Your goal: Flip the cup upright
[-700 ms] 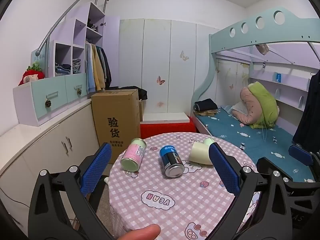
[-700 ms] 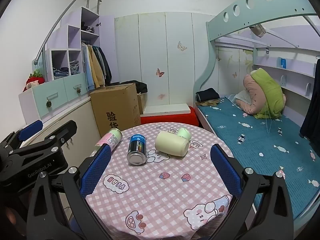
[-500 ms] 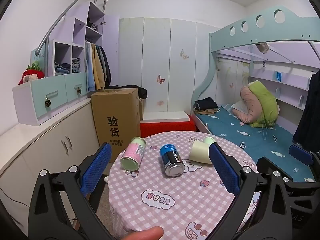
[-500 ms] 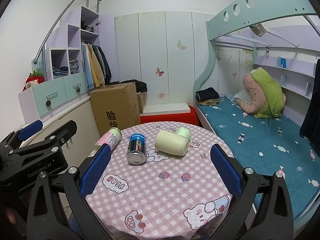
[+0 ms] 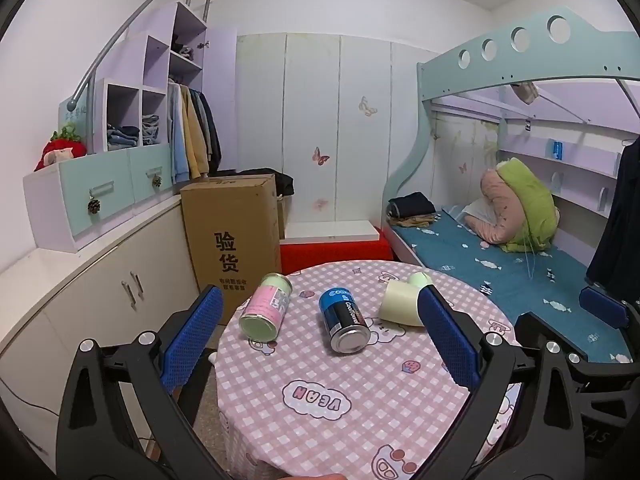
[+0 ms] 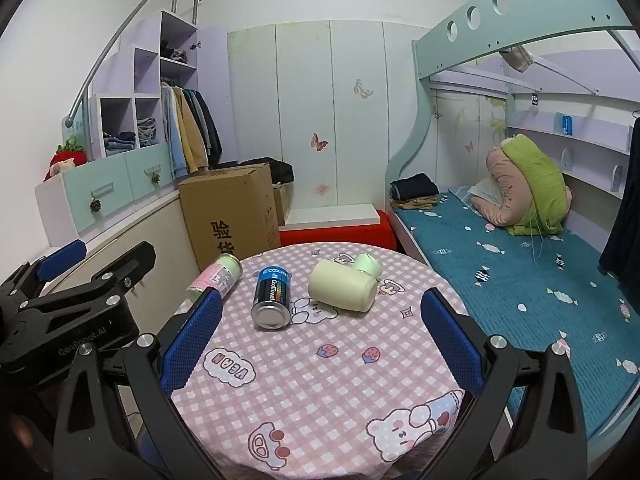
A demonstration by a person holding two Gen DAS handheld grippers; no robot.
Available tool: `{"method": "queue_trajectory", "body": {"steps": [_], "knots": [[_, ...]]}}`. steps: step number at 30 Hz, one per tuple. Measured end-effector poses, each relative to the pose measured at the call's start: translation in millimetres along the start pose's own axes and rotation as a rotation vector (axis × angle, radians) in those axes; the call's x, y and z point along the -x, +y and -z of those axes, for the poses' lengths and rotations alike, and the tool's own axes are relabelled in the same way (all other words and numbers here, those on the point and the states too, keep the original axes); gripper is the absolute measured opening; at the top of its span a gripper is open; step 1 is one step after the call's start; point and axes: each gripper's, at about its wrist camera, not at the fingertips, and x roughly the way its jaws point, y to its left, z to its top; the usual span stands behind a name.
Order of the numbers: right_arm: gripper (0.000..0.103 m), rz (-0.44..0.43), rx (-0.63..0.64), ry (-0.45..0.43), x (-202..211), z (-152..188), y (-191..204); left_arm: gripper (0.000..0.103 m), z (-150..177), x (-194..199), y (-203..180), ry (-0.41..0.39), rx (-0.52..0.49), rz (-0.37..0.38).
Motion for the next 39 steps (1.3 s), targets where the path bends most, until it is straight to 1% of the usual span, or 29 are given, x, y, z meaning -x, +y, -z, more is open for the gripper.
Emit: {"method": "queue_trajectory", "body": {"steps": [6,29,39], "knots": [[0.096,-0.004,-0.001,-0.007,2.2,-0.8,-1.0,0.098,4.7,-12.2,5.1,0.001,0.009,0.021],[0.096,-0.004,-0.001,-0.001,0.2,-0.4,-1.4,0.098,1.2,-13.1,5.3,-0.004,0.001,0.015],[0.096,-0.010,-0.003,0.022,-16.5,3.4,-1.8,0.098,5.3,-21.9,8.0,0.006,-0.003,0.009]]}}
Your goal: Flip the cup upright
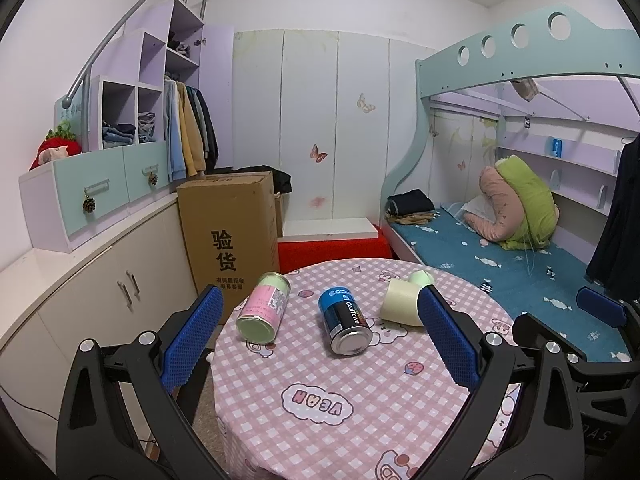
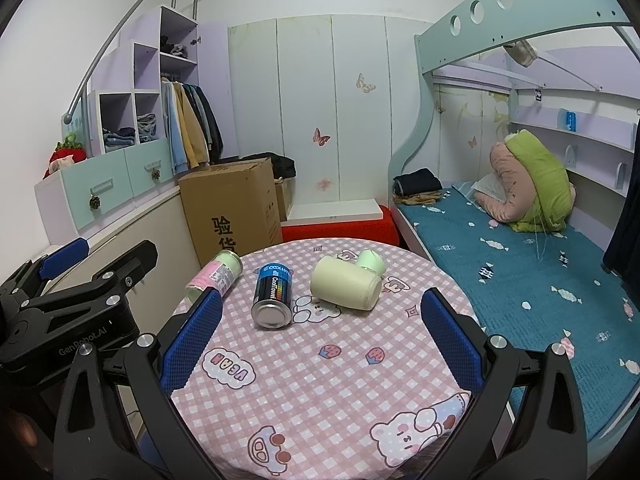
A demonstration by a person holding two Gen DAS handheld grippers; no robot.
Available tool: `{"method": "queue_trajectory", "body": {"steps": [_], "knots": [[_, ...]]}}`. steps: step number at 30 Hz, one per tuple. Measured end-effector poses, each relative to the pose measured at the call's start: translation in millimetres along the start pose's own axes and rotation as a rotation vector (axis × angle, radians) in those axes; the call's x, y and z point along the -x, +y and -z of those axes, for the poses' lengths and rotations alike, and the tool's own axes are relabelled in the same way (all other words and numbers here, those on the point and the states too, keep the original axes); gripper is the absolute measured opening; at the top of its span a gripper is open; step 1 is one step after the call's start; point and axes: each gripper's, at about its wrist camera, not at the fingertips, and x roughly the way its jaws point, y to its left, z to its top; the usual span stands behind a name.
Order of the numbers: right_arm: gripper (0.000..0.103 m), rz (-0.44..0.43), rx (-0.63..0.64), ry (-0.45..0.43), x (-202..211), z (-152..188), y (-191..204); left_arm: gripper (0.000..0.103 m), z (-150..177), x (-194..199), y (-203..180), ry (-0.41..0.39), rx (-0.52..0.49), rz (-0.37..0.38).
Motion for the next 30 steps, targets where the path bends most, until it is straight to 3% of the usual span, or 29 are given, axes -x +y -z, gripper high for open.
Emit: {"method": "queue_trajectory", "body": {"steps": [14,30], "knots": [[0.096,-0.009,-0.007,0.051,-27.4,-0.4,-4.5,0.098,8.8,-32.9,-0.1,0.048,-0.006,-0.004],[0.096,-0.015,-0.032,0.136,-79.2,5.1,-19.7,0.098,21.4,-99.3,-5.9,0.190,0.008,0.013]]}}
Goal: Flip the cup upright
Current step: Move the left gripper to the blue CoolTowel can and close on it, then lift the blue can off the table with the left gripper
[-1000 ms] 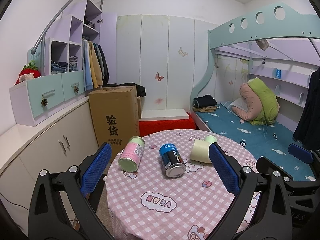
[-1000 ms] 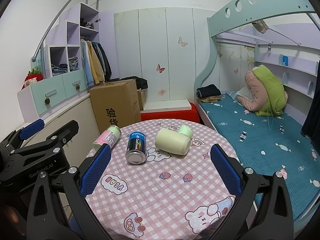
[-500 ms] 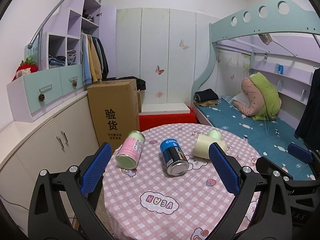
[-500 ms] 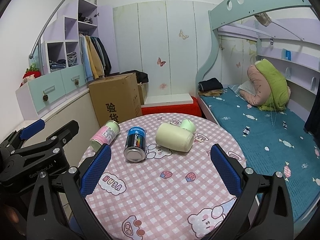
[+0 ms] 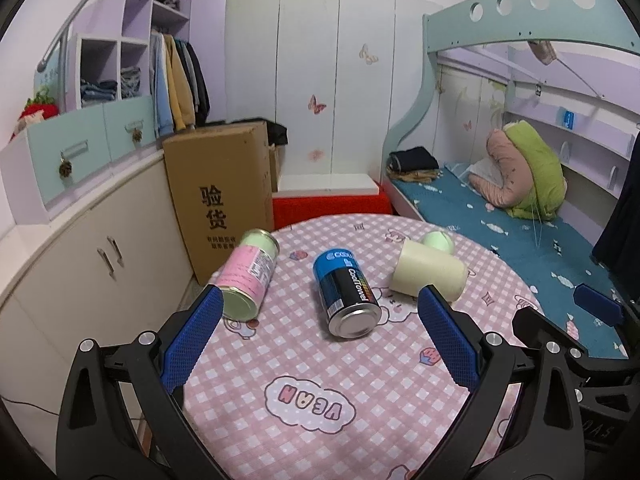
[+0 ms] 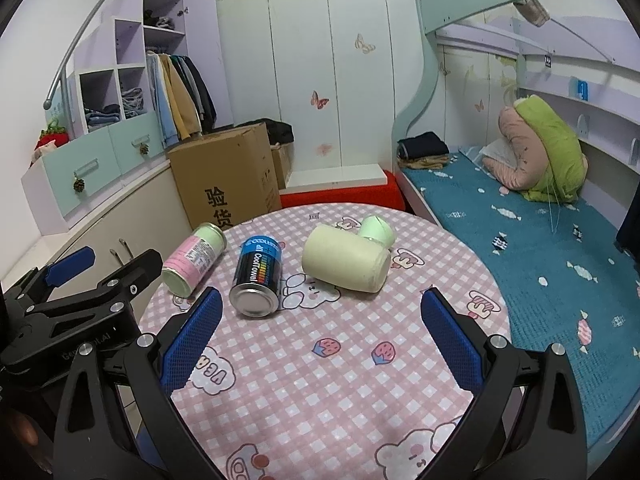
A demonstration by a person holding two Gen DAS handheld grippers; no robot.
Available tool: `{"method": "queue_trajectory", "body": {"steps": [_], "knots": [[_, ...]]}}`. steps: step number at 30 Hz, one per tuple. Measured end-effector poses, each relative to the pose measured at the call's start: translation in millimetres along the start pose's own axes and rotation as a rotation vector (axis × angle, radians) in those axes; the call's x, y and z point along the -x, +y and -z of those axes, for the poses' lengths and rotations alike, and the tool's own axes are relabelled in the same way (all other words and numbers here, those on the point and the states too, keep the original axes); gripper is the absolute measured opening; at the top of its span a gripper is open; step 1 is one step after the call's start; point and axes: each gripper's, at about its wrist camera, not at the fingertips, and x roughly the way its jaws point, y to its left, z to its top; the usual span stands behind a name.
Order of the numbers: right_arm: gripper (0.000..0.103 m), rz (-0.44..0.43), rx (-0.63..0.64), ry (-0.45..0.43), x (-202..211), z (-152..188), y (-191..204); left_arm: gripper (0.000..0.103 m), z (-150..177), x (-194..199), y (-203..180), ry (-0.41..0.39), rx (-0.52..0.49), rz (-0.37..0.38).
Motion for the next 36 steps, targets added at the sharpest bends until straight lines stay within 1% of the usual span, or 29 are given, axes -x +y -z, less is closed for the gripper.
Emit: {"method": "queue_trajectory", "body": {"steps": [3,8,15,17,21,23,26,28,30,31,32,36], "knots": [[0.096,0.003,-0.013,0.018,-14.5,1.1,-7.4,0.098,0.2,-19.0,-0.8,0.047,0.004,0.012],[0.096,0.010,-0.032,0.066,-45.0,3.5,-18.1,0.098,2.2,-61.3,-2.6,0.145,0.020,0.033],[0.096,0.027,-0.055,0.141,-93.0,8.5,-35.0,0.098,10.0,-124.9,-16.5,0.259,0.003,0.025],[0.096,0.033,-0.066,0.164,-107.2,10.5,-40.9,0.098,12.0,-138.2,-18.5,0.271,-0.006,0.018],[0.096,0.023,-0.085,0.202,-131.3,13.2,-47.1,0.098,16.4,-164.5,-20.7,0.323,-0.014,0.002],[0.096,0.014,-0.091,0.221,-140.7,15.4,-49.0,0.098,18.8,-173.8,-21.0,0.327,-0.021,-0.009],[0.096,0.001,-0.100,0.241,-151.7,18.8,-52.6,0.097,22.5,-190.6,-20.0,0.370,-0.016,0.003],[0.096,-0.002,-0.104,0.251,-157.3,21.0,-54.6,0.097,22.7,-197.3,-21.2,0.383,-0.019,0.008],[0.096,-0.003,-0.109,0.258,-160.4,22.7,-55.5,0.091,24.2,-199.6,-20.5,0.393,-0.021,0.017],[0.096,-0.006,-0.112,0.261,-161.6,23.5,-56.2,0.075,25.5,-201.3,-20.5,0.406,-0.018,0.033],[0.096,-0.010,-0.113,0.264,-162.3,24.4,-56.5,0.073,26.0,-202.8,-20.3,0.420,-0.009,0.045],[0.096,-0.015,-0.116,0.271,-160.8,27.6,-55.9,0.072,27.1,-201.3,-21.9,0.424,0.004,0.043]]}}
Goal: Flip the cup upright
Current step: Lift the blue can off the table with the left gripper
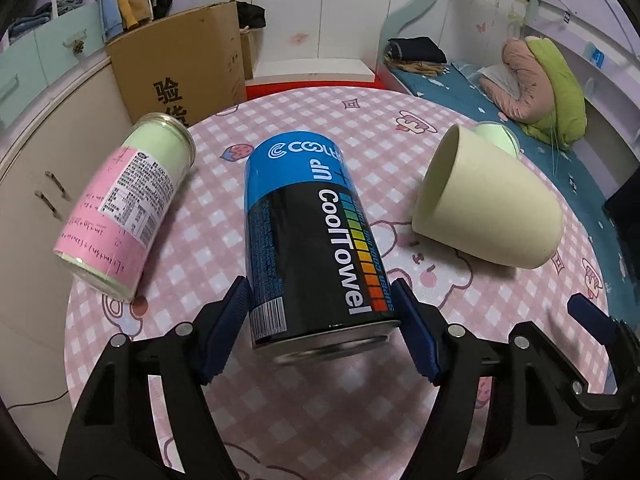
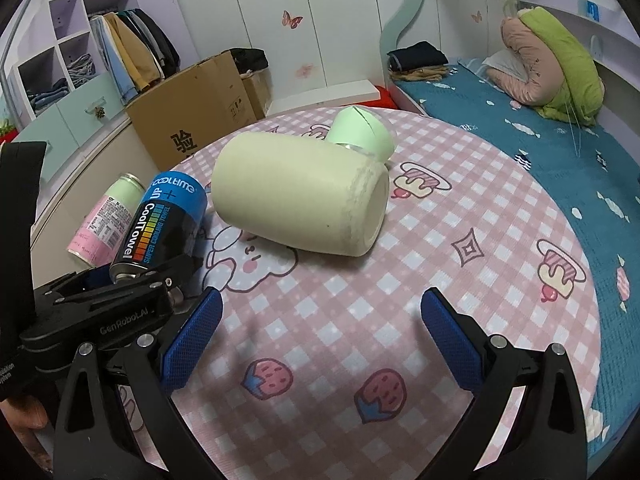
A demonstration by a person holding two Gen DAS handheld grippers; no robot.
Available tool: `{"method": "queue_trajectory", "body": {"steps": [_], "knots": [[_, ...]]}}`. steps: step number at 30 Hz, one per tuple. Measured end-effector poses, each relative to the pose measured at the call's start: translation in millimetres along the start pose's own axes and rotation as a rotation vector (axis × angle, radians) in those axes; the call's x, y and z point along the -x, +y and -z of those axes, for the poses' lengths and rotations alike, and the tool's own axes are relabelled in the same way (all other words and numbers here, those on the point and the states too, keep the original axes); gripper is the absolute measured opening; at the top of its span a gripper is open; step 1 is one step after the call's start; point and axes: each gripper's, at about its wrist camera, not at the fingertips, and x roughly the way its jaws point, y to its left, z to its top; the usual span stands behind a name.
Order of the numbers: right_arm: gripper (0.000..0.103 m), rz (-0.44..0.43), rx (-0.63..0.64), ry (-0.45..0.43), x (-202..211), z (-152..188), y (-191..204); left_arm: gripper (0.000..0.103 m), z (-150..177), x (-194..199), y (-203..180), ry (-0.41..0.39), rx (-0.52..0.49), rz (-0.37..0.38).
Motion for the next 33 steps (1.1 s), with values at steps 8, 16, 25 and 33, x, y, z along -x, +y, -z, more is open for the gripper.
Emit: {"method": "queue_trajectory", "body": {"steps": [8,16,25,33], "knots": [[0.096,0.014,-0.008,-0.006,23.2,13.1,-0.2,0.072,29.7,26.9,-6.4,0.013,-0.005,0.020],[0.096,0.043,-0.023,-0.010,69.1,47.0,-7.1,0.072,77.4,63.6,-25.2,0.016,-0.040,0.064],[0.096,0.069,-0.044,-0.018,107.6,81.0,-10.0,0.073,112.1,92.4,-36.6,0.015,-0.062,0.114],[0.096,0.019,-0.076,-0.012,110.5,86.3,-4.9,0.089,116.7,97.9,-15.5,0.018,0.016,0.174]]}}
